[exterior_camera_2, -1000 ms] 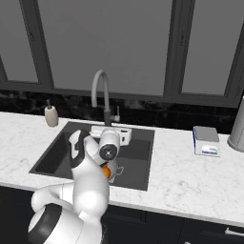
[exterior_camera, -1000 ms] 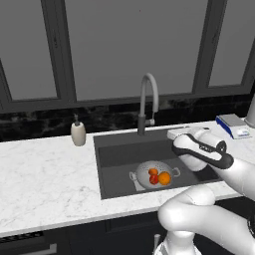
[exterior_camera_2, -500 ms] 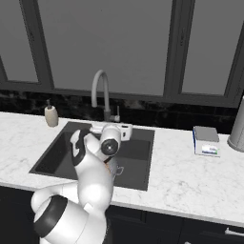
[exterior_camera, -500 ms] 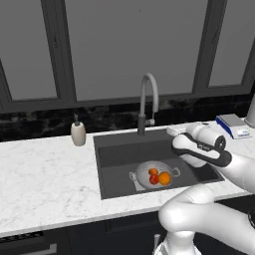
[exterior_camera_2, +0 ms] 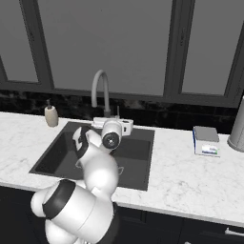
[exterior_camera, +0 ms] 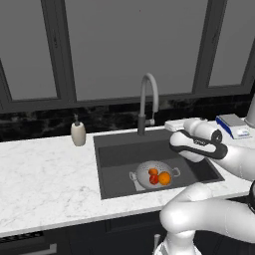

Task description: Put the colander in the sink, put the apple, orange, tangerine in the colander, and turn on the sink faucet and pour water over the colander.

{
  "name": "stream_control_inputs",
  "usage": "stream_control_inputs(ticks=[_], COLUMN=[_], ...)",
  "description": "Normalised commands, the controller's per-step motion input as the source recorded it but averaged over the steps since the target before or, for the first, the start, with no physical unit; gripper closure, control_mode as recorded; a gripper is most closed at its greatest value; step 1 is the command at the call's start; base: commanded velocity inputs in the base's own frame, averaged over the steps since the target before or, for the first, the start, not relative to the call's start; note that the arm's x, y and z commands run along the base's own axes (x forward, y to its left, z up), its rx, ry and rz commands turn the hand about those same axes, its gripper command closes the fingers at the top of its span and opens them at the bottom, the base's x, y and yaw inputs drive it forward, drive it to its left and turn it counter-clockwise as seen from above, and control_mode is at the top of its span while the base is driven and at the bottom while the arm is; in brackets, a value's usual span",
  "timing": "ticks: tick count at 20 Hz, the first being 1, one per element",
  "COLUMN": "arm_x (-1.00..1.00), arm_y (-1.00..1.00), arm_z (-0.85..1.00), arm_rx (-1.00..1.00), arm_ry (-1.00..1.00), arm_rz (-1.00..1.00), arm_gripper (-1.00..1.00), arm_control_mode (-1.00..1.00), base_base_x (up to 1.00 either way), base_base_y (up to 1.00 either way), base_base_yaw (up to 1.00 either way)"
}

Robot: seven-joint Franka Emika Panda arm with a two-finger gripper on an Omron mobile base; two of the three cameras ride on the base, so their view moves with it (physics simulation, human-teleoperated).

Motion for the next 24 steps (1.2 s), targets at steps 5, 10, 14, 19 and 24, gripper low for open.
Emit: stream_control_inputs(ticks=[5, 10, 14, 19, 24], arm_x=[0.09, 0.17, 0.26, 0.26, 0.20], arm_y=[0.00, 0.00, 0.00, 0.00, 0.00], arm_z=[0.00, -0.09, -0.26, -0.30, -0.34], arm_rx=[0.00, 0.00, 0.00, 0.00, 0.00], arm_ry=[0.00, -0.05, -0.07, -0.09, -0.09], arm_rz=[0.00, 0.00, 0.00, 0.00, 0.00], arm_gripper=[-1.00, -1.00, -1.00, -1.00, -1.00], arm_control_mode=[-1.00, -1.00, -1.00, -1.00, -1.00], base_base_x=[0.00, 0.00, 0.00, 0.00, 0.00], base_base_y=[0.00, 0.00, 0.00, 0.00, 0.00], base_base_yaw=[0.00, 0.00, 0.00, 0.00, 0.00])
